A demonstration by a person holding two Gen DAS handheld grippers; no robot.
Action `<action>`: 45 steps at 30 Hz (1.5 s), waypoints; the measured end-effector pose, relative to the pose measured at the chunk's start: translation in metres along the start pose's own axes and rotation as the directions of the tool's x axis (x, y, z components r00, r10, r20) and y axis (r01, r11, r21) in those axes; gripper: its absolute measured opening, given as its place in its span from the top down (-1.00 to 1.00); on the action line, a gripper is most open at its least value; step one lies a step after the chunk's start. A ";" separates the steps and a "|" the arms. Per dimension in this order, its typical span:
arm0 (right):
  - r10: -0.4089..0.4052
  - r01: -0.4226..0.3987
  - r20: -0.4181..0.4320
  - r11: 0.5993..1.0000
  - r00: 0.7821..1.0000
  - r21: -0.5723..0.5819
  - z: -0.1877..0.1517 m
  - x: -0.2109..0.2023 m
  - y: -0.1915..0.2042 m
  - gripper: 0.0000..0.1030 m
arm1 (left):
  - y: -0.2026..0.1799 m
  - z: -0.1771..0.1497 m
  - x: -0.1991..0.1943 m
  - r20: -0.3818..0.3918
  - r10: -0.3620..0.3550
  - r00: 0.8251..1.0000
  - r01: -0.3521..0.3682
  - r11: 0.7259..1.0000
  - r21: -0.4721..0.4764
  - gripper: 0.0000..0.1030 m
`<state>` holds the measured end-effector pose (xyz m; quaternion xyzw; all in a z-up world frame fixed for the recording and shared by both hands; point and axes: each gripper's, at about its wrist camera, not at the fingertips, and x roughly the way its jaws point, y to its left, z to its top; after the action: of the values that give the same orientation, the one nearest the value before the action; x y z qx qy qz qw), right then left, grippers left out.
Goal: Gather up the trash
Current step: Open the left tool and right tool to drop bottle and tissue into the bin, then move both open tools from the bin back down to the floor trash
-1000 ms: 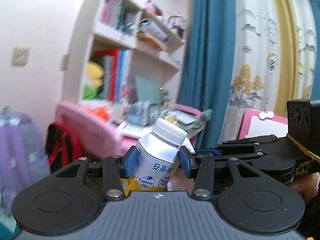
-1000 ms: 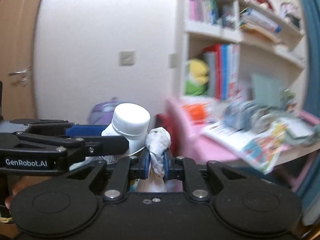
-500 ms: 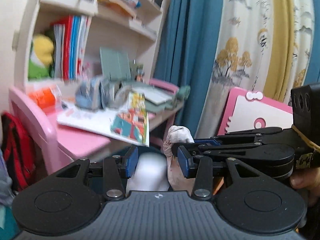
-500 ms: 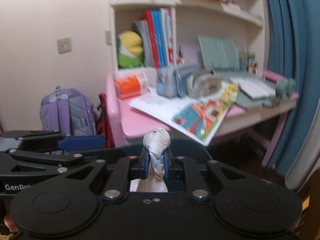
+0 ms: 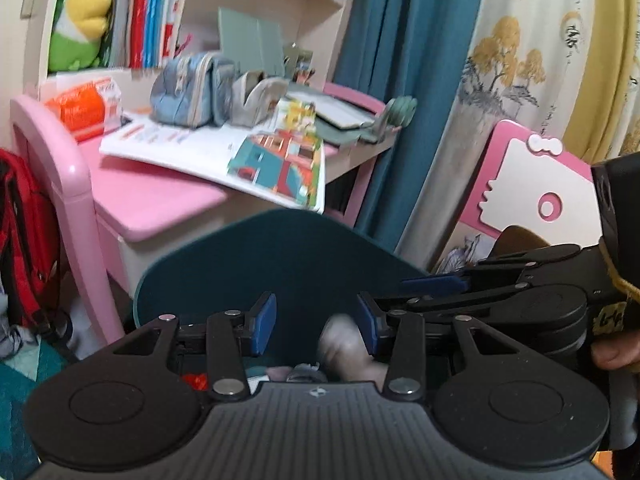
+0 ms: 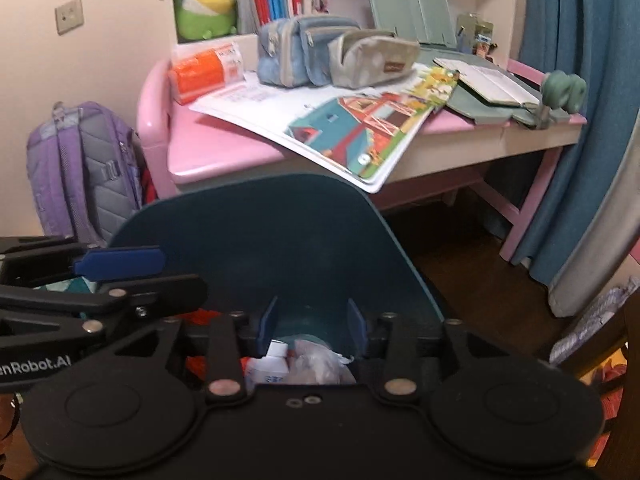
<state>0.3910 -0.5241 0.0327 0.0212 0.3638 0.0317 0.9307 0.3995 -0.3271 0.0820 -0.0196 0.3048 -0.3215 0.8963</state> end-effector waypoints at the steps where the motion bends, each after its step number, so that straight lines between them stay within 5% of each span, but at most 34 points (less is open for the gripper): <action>1: 0.003 -0.003 -0.007 1.000 1.000 0.005 -0.001 0.001 -0.001 0.21 | 0.001 -0.002 0.001 -0.004 0.003 1.000 -0.003 1.000 -0.007 0.18; 12: 0.039 -0.039 0.032 0.999 0.999 -0.004 -0.005 -0.026 0.005 0.07 | 0.011 -0.010 -0.013 -0.002 0.016 1.000 -0.016 0.999 -0.029 0.15; 22: 0.109 -0.105 0.085 0.993 0.990 -0.057 -0.017 -0.076 0.039 0.01 | 0.014 -0.017 -0.070 0.044 0.041 0.998 -0.040 0.999 -0.026 0.01; 35: 0.266 -0.243 0.114 0.953 0.957 -0.184 -0.041 -0.120 0.135 -0.06 | 0.046 -0.054 -0.182 0.113 0.120 0.986 -0.115 0.992 -0.051 -0.16; 45: 0.399 -0.373 0.040 0.885 0.916 -0.279 -0.068 -0.112 0.223 -0.13 | 0.096 -0.108 -0.270 0.126 0.263 0.956 -0.249 0.962 -0.115 -0.40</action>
<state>0.2527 -0.3091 0.0725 -0.0301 0.2997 0.2636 0.9164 0.2293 -0.0749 0.1166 -0.0463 0.2565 -0.1851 0.9475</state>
